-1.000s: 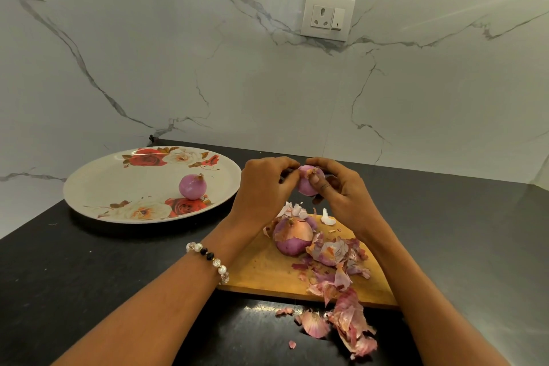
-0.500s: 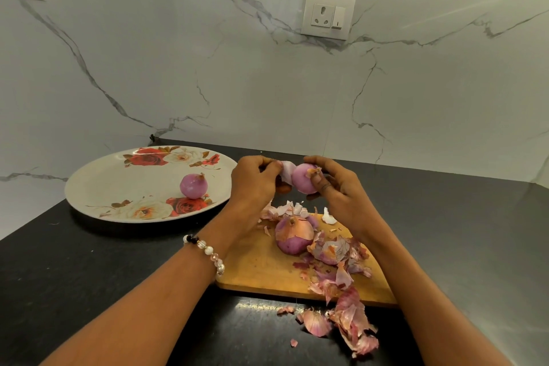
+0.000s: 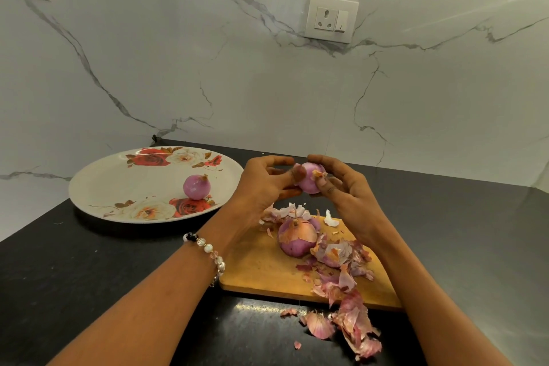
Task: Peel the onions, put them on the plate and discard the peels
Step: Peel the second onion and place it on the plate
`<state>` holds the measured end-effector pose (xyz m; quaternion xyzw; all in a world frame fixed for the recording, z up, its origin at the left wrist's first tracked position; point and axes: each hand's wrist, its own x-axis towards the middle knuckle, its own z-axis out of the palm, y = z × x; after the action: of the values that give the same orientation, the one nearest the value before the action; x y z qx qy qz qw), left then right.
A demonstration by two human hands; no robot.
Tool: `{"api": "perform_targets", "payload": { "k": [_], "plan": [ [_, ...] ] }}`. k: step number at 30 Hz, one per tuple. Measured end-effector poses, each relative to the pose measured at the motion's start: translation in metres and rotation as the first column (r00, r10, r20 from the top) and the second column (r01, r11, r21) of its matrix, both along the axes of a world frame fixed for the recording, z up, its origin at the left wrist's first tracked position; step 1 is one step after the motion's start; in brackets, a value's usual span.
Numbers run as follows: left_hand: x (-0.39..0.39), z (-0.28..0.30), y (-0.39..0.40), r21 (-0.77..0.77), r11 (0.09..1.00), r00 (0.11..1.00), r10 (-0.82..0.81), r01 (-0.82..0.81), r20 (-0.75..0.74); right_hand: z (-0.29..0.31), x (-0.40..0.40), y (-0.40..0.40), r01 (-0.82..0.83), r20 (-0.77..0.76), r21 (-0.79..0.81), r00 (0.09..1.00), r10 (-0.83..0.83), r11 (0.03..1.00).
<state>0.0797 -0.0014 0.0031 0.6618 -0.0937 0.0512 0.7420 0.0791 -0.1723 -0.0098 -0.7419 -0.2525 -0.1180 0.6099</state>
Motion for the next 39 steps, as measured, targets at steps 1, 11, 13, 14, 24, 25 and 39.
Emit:
{"api": "perform_targets", "payload": {
  "k": [1, 11, 13, 14, 24, 25, 39],
  "plan": [
    [-0.001, 0.0, 0.0, 0.02, 1.0, 1.0, -0.008, 0.008, 0.015, 0.001, 0.0, -0.001, -0.01, -0.004, -0.002, 1.0, 0.01, 1.0],
    [0.0, 0.001, 0.002, -0.103, 0.995, 1.0, -0.014, 0.011, -0.027, 0.005, -0.002, -0.001, -0.048, -0.017, 0.154, 0.999, 0.051, 0.987],
    [0.001, 0.0, 0.001, -0.109, 0.994, 1.0, 0.0, -0.003, -0.031, 0.006, -0.002, -0.001, -0.049, -0.06, 0.224, 0.996, 0.064, 0.973],
    [0.0, 0.0, 0.001, -0.102, 0.995, 1.0, -0.005, 0.003, -0.024, 0.006, -0.002, -0.001, -0.049, -0.079, 0.253, 0.994, 0.071, 0.966],
    [0.002, -0.001, 0.0, 0.039, 0.999, 1.0, 0.011, -0.01, -0.012, 0.008, -0.004, 0.0, -0.043, -0.181, 0.405, 0.975, 0.126, 0.913],
    [0.002, -0.001, 0.001, 0.055, 0.998, 1.0, 0.008, -0.008, -0.004, 0.009, -0.005, 0.0, -0.041, -0.196, 0.421, 0.971, 0.135, 0.906],
    [-0.002, 0.002, 0.0, 0.309, 0.95, 0.999, 0.033, -0.035, 0.01, 0.015, -0.007, 0.0, 0.066, -0.315, 0.503, 0.943, 0.112, 0.862]
  ]
}}
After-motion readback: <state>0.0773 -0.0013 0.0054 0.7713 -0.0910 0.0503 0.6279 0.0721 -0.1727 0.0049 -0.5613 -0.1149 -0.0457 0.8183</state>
